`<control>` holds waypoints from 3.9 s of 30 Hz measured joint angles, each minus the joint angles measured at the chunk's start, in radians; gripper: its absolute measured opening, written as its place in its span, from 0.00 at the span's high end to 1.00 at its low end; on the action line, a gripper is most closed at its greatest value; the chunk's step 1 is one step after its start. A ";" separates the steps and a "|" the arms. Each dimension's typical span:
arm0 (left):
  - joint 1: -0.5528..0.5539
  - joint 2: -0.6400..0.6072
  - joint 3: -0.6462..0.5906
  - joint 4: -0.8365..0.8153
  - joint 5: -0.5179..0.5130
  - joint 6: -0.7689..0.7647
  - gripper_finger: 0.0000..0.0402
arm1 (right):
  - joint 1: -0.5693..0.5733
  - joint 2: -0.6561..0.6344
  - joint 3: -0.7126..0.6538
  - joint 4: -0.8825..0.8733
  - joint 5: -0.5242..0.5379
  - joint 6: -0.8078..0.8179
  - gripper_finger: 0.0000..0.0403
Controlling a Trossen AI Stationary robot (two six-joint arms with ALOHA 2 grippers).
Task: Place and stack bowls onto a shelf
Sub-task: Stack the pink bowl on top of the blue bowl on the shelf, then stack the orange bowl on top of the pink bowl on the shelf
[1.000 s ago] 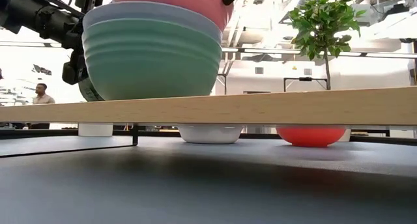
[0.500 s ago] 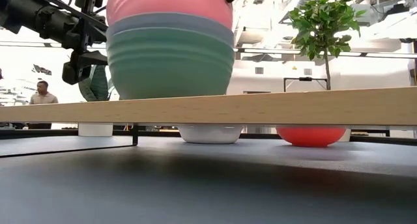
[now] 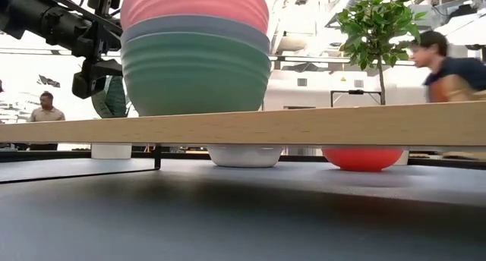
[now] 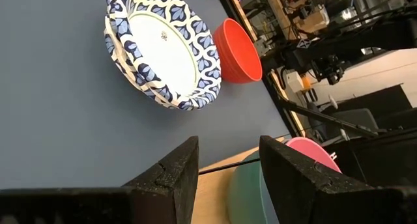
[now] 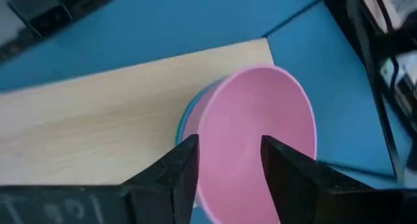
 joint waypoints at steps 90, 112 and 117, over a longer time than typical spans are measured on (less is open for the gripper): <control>0.000 0.000 0.001 -0.020 -0.024 -0.010 0.63 | -0.158 -0.278 -0.276 -0.306 0.408 0.884 0.77; 0.000 0.000 0.001 -0.037 -0.001 0.009 0.63 | -0.308 -0.452 -1.112 0.233 0.100 0.970 0.45; 0.000 0.000 0.001 -0.037 -0.012 0.009 0.63 | -0.334 -0.404 -1.113 0.248 0.083 0.966 0.56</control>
